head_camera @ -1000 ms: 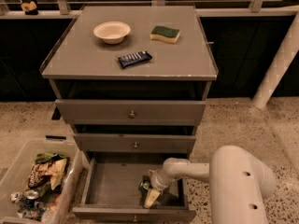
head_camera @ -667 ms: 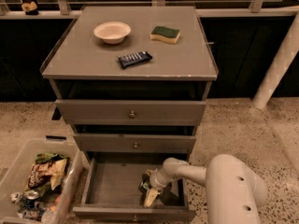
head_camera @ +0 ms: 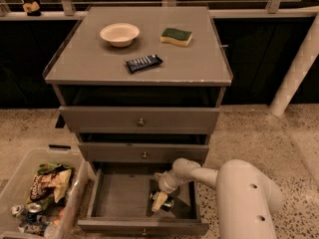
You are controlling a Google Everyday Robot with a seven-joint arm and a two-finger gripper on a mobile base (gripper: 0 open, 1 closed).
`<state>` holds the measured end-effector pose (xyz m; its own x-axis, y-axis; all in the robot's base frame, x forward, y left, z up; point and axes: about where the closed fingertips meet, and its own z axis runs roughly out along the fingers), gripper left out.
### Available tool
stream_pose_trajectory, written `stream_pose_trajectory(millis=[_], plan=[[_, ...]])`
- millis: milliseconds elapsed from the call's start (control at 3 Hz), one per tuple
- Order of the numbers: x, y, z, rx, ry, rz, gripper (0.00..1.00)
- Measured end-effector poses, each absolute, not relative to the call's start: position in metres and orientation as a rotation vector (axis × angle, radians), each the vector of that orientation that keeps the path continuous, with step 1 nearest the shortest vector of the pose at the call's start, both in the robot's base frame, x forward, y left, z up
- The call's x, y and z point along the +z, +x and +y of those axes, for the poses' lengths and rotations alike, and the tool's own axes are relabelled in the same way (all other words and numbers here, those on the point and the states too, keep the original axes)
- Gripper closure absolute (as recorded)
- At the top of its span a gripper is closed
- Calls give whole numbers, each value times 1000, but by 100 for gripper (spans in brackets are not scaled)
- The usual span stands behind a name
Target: Pick green can from bottom drawer and place on counter
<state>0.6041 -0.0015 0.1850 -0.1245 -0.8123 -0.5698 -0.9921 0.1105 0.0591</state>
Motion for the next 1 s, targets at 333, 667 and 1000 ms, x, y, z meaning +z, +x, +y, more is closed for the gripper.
stream_pose_trajectory(millis=[333, 667, 1000], plan=[[170, 600, -13, 578, -1726, 2029, 0], [158, 601, -27, 486, -1679, 2029, 0], [157, 601, -27, 486, -1679, 2029, 0]])
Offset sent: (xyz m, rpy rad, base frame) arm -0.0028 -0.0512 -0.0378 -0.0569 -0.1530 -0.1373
